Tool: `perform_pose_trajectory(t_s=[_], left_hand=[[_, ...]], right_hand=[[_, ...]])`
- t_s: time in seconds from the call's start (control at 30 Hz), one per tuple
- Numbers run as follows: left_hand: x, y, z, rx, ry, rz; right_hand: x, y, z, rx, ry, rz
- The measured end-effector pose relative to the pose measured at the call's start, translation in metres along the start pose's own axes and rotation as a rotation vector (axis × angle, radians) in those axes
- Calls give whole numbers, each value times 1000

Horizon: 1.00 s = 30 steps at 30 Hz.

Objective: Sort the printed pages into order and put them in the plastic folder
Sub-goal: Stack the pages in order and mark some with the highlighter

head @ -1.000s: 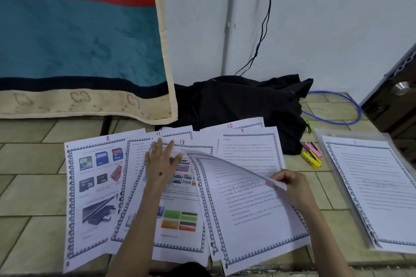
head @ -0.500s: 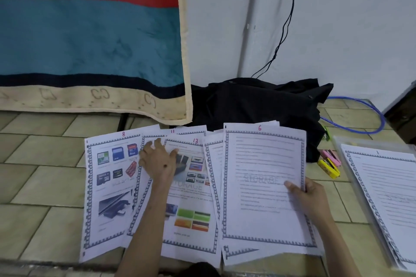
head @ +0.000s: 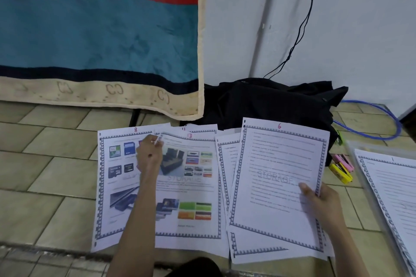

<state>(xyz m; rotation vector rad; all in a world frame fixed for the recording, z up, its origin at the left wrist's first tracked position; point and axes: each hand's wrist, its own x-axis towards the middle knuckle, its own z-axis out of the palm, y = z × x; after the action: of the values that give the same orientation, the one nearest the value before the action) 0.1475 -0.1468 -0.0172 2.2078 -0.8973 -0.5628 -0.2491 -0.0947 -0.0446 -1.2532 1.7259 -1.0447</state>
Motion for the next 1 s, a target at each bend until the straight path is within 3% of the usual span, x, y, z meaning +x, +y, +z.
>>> perform_pose_trajectory(t_s=[0.23,0.37,0.43,0.5,0.6,0.83,1.0], left_hand=[[25,-22,-28,-60,159,-105],[17,-23,-8,233,260,70],[-6,-15,13,337,130,327],[-32,-9,39,377,-141,554],[-51,-12,64,517,-405,596],[-41,-3,60,551,-492,547],[-40,-1,61,555,-490,546]], right_hand=[[0,5,-7,135,59,63],[1,6,-5,129,94,65],[2,7,-2,134,87,57],[3,7,-2,147,75,56],[3,7,-8,190,43,96],[7,7,-28,133,-64,205],[3,-3,-27,165,-108,173]])
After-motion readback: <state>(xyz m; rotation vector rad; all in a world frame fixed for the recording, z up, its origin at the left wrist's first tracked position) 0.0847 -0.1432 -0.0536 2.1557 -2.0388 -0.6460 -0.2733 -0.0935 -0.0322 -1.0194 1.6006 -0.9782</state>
